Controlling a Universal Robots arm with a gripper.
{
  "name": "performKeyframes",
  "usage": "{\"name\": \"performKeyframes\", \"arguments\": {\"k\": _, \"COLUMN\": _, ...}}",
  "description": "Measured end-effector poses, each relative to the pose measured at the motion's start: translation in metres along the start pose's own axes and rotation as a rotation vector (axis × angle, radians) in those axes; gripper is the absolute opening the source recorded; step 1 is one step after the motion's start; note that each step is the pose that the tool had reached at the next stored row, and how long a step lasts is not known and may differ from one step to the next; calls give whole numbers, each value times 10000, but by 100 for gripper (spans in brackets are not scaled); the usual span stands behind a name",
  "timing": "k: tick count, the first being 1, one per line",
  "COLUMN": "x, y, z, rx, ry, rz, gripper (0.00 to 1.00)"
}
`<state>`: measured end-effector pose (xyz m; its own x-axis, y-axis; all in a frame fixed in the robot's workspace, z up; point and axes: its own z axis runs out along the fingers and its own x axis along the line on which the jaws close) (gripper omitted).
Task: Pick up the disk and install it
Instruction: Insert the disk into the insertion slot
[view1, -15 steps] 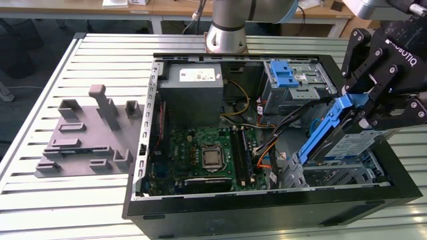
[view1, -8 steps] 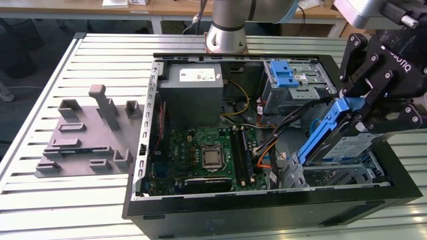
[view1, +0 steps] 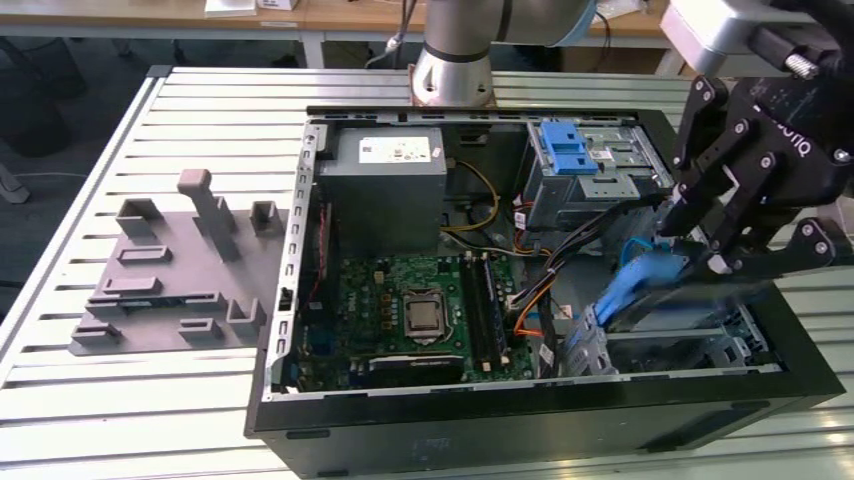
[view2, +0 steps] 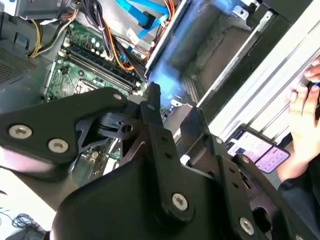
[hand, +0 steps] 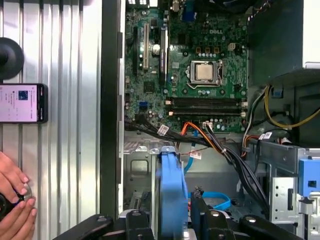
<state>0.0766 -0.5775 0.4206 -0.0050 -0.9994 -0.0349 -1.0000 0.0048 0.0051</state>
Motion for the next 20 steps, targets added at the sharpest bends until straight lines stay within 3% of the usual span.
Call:
{"name": "performKeyframes", "arguments": {"k": 6, "x": 4, "y": -1, "z": 109, "rx": 0, "ry": -2, "rz": 0, "gripper": 42}}
{"name": "performKeyframes", "arguments": {"k": 8, "x": 5, "y": -1, "z": 141, "rx": 0, "ry": 1, "rz": 1, "gripper": 30}}
{"name": "performKeyframes", "arguments": {"k": 11, "x": 6, "y": -3, "z": 183, "rx": 0, "ry": -1, "rz": 0, "gripper": 24}}
{"name": "performKeyframes", "arguments": {"k": 13, "x": 7, "y": -4, "z": 210, "rx": 0, "ry": -2, "rz": 1, "gripper": 13}}
{"name": "performKeyframes", "arguments": {"k": 20, "x": 9, "y": -5, "z": 280, "rx": 0, "ry": 0, "rz": 0, "gripper": 11}}
